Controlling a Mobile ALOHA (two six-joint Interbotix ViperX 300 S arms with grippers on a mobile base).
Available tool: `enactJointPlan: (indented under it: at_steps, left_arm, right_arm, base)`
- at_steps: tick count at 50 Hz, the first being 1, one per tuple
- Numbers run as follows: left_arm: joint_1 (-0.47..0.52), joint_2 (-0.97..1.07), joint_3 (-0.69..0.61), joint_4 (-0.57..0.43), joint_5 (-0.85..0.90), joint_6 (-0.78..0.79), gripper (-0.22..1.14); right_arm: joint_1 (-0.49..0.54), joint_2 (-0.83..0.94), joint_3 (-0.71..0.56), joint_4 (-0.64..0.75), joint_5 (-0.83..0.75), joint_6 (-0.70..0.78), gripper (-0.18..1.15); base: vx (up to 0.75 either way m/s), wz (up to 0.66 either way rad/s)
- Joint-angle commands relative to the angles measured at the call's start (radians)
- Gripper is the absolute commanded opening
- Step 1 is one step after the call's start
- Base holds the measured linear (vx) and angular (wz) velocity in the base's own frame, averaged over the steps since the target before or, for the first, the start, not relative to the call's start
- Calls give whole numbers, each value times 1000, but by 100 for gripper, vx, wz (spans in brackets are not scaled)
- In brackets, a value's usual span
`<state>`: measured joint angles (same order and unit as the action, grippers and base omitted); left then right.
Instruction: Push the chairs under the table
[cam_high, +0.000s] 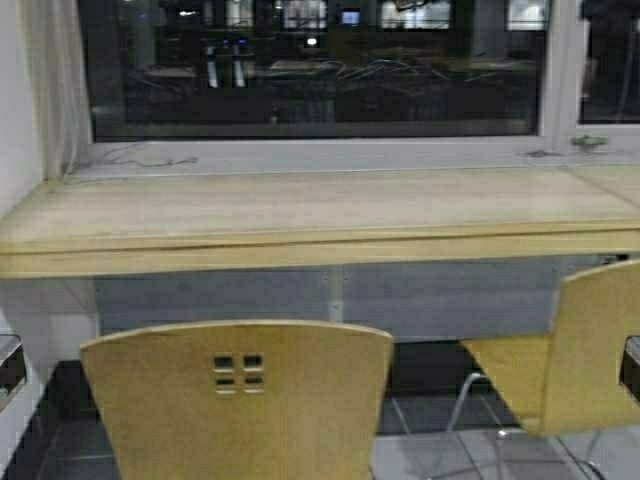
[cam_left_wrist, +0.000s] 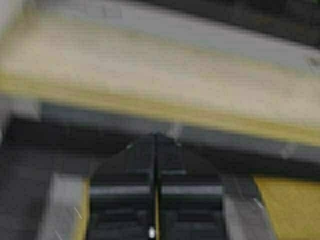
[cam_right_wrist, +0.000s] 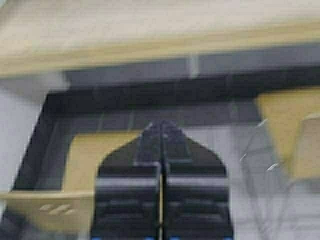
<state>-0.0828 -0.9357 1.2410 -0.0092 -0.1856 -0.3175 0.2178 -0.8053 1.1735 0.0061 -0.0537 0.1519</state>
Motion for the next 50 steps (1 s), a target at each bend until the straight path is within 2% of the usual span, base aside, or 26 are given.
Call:
enactJointPlan:
  at_steps: [1, 7, 12, 24, 38, 45, 48, 50]
  left_arm:
    - [-126, 144, -46, -5, 20, -91, 3]
    - [-210, 319, -63, -44, -40, -166, 3]
    - [-232, 460, -71, -118, -109, -202, 3]
    - [-268, 782, -104, -282, -189, -233, 3]
    - [-341, 1057, -153, -497, -186, -439, 5]
    - [-379, 1103, -163, -517, -176, -522, 16]
    - [-383, 1112, -173, -517, -155, -523, 27]
    - [-387, 1124, -187, -517, -140, -523, 37]
  right_arm:
    - [63, 152, -71, 37, 23, 75, 4]
    - [117, 331, -114, 74, 23, 186, 4]
    - [146, 508, -160, 84, 23, 265, 4]
    - [179, 857, -232, 146, -28, 353, 4]
    - [181, 1089, -244, 325, -41, 439, 4]
    - [207, 1147, -236, 397, -6, 446, 10]
    - [210, 1157, -250, 413, 38, 446, 20]
    - [210, 1166, -261, 414, 58, 445, 31]
  base:
    - [17, 20]
    - [16, 17]
    - [15, 16]
    - [12, 13]
    - [10, 4]
    - [9, 4]
    - [7, 4]
    - [6, 2]
